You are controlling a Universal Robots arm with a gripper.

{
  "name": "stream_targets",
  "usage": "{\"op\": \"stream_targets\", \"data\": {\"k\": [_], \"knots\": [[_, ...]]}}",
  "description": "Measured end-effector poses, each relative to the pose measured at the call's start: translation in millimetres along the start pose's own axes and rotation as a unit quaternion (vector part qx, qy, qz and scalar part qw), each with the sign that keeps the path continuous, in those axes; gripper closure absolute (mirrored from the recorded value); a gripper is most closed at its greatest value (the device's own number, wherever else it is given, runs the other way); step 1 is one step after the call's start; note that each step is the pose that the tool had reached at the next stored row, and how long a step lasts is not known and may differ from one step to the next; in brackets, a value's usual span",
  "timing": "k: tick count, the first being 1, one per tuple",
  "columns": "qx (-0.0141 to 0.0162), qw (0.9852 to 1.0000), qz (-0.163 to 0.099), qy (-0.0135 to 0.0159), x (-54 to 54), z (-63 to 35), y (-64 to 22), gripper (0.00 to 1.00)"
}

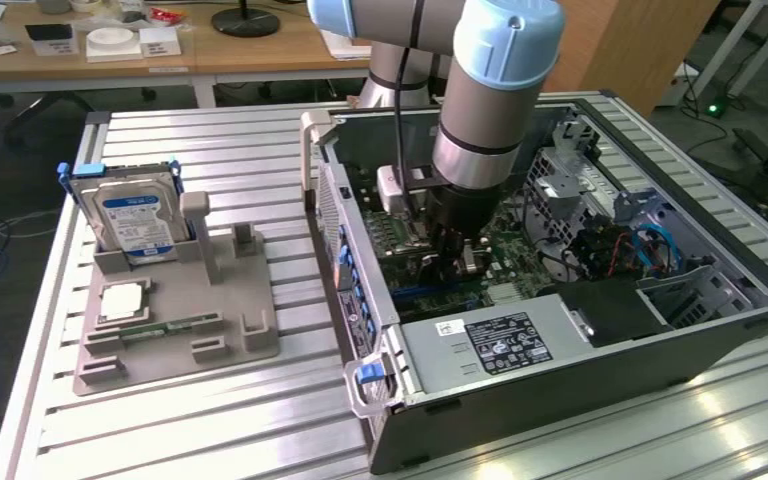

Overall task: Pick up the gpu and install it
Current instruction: 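Insert the gpu into the slot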

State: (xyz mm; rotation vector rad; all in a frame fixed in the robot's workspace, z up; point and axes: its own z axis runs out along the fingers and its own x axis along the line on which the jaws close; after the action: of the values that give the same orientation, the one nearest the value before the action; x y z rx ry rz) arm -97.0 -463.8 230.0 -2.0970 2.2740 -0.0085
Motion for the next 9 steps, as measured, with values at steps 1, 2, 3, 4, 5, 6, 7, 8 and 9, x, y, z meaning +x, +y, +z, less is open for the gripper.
{"op": "stream_targets", "data": {"k": [1, 2, 3, 4, 5, 6, 7, 8, 9], "knots": [[0.0000, 1.0000, 0.000, 0.0000, 0.0, 0.0, 0.0, 0.72], [0.0000, 1.0000, 0.000, 0.0000, 0.0, 0.0, 0.1, 0.72], [0.0000, 1.0000, 0.000, 0.0000, 0.0, 0.0, 0.1, 0.72], [0.0000, 1.0000, 0.000, 0.0000, 0.0, 0.0, 0.1, 0.72], [0.0000, 1.0000, 0.000, 0.0000, 0.0, 0.0, 0.1, 0.72], [0.0000, 1.0000, 0.000, 0.0000, 0.0, 0.0, 0.4, 0.72], [0.0001, 1.0000, 0.000, 0.0000, -0.1, 0.0, 0.4, 0.72], [0.0000, 1.0000, 0.000, 0.0000, -0.1, 0.0, 0.4, 0.72], [0.0000, 1.0000, 0.000, 0.0000, 0.0, 0.0, 0.4, 0.72]]}}
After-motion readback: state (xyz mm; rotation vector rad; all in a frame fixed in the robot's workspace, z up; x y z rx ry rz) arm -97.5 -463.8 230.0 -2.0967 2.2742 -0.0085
